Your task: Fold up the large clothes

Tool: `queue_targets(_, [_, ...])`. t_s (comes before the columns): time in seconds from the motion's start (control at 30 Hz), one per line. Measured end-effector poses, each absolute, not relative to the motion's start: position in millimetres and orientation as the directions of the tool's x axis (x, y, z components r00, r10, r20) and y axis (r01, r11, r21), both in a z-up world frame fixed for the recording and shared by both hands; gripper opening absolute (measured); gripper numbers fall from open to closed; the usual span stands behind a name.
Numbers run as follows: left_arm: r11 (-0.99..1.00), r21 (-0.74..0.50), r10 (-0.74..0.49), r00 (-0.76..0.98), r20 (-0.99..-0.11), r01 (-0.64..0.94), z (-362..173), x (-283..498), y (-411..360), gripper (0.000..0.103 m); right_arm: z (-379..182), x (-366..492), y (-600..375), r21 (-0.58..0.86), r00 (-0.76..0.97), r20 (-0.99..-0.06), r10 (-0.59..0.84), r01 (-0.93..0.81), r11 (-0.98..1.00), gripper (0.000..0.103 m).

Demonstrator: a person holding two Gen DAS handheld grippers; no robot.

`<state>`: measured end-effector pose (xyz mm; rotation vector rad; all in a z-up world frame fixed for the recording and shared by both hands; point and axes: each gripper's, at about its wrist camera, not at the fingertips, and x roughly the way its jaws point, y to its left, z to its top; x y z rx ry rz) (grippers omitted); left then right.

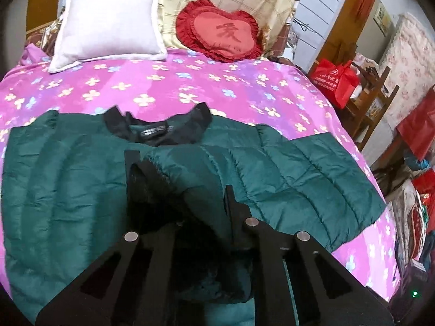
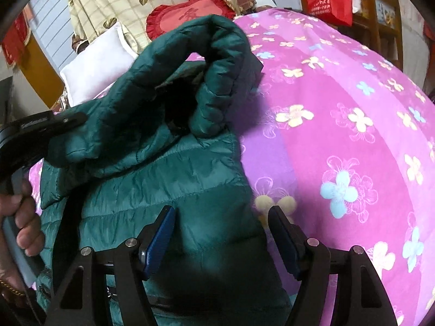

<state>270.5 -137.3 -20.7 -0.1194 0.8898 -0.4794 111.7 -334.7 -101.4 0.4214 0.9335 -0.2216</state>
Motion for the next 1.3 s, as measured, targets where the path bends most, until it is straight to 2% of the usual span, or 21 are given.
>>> queue_targets(0.6, [0.937,-0.243,-0.349,0.614,-0.708,0.253,-15,288,-33,0.009,-96,114,-326,0.276,0.619,-0.786,0.006,0.342,0.898,0.068])
queue_targets(0.87, [0.948,-0.228,-0.318,0.63,-0.709,0.222,-15,297,4,0.009,-99,118,-319,0.219,0.594,-0.804,-0.015,0.32,0.922,0.069])
queue_targets(0.97, [0.958,-0.182,-0.284,0.627,-0.725,0.224,-28,296,4,0.016,-107,124,-315,0.211,0.558,-0.83,0.008,0.3,0.93,0.079])
queue_targets(1.03, [0.957,-0.191,-0.285,0.603,-0.745,0.216,-41,297,8,0.024,-110,125,-310,0.206,0.553,-0.833,0.025,0.267,0.942,0.095])
queue_targets(1.17, [0.942,-0.251,-0.335,0.603,-0.724,0.222,-44,287,27,0.041,-113,127,-304,0.177,0.543,-0.839,0.02,0.237,0.955,0.099])
queue_targets(1.3, [0.952,-0.269,-0.295,0.658,-0.693,0.143,-34,276,54,0.049,-113,128,-304,0.174,0.54,-0.842,0.018,0.24,0.955,0.1])
